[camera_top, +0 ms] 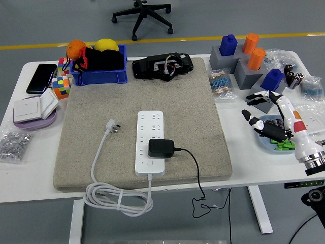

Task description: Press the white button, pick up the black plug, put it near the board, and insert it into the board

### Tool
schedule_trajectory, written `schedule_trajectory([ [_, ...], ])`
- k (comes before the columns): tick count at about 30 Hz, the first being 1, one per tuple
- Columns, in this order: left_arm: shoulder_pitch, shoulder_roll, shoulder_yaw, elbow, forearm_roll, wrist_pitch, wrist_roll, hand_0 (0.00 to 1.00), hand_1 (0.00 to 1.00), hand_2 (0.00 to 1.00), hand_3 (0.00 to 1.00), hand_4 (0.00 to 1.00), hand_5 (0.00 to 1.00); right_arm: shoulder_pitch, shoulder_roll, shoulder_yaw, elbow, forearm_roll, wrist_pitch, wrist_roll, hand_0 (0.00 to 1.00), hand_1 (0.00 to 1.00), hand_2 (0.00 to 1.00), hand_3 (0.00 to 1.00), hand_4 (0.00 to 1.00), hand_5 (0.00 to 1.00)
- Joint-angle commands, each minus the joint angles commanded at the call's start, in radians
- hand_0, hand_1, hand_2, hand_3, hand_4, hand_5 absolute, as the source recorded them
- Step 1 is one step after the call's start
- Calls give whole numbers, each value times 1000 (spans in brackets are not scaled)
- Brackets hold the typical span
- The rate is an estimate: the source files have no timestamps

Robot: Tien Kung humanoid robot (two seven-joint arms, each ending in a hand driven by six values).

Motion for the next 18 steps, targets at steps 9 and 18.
schedule_trajectory([
  [9,-3,0,-2,0,1,0,-1,473,498,500,586,568,274,1,-1,4,-1,-1,2,-3,652,554,515,583,794,514],
  [18,-4,-1,1,0,-2,0,-2,473,497,500,587,568,276,-1,0,2,-3,-3,5,-7,651,552,514,583,792,510],
])
